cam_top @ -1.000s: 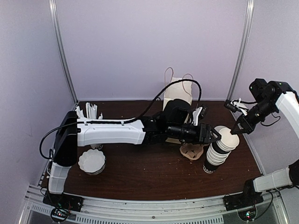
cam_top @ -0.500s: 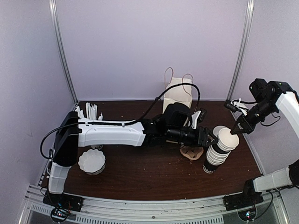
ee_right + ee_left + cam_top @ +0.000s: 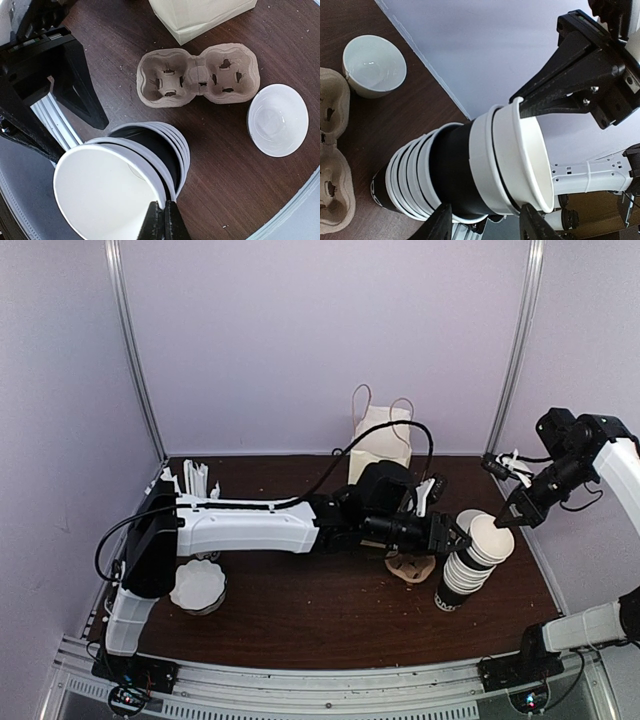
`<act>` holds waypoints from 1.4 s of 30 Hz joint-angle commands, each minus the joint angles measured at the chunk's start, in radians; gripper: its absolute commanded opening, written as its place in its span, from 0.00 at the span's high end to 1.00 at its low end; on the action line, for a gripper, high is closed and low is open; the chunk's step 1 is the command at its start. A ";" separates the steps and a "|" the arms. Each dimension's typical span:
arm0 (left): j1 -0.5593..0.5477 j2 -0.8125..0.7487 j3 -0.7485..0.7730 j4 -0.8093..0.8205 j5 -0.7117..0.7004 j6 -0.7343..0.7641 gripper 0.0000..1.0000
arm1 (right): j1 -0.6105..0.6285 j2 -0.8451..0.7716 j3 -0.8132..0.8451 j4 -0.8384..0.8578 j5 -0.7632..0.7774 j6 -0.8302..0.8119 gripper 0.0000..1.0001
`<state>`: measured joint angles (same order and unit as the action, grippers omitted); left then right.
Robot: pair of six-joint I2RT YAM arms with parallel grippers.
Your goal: Pack the takeout coffee
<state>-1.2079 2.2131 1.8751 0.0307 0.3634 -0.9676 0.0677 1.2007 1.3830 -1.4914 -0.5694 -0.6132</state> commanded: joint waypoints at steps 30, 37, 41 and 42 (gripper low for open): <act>0.021 -0.012 0.076 -0.127 -0.031 0.103 0.43 | 0.010 0.035 0.427 -0.260 -0.107 -0.062 1.00; 0.019 -0.263 -0.056 -0.267 -0.144 0.294 0.42 | 0.013 0.050 0.543 -0.274 -0.219 -0.115 1.00; 0.019 -0.428 -0.142 -0.437 -0.289 0.426 0.41 | 0.083 0.059 0.491 -0.178 -0.210 -0.098 1.00; 0.019 -0.459 -0.156 -0.481 -0.321 0.464 0.41 | 0.130 0.059 0.466 -0.134 -0.175 -0.076 1.00</act>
<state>-1.1866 1.9259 1.7626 -0.3042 0.2020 -0.6907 0.1020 1.2491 1.9011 -1.6432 -0.7479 -0.7105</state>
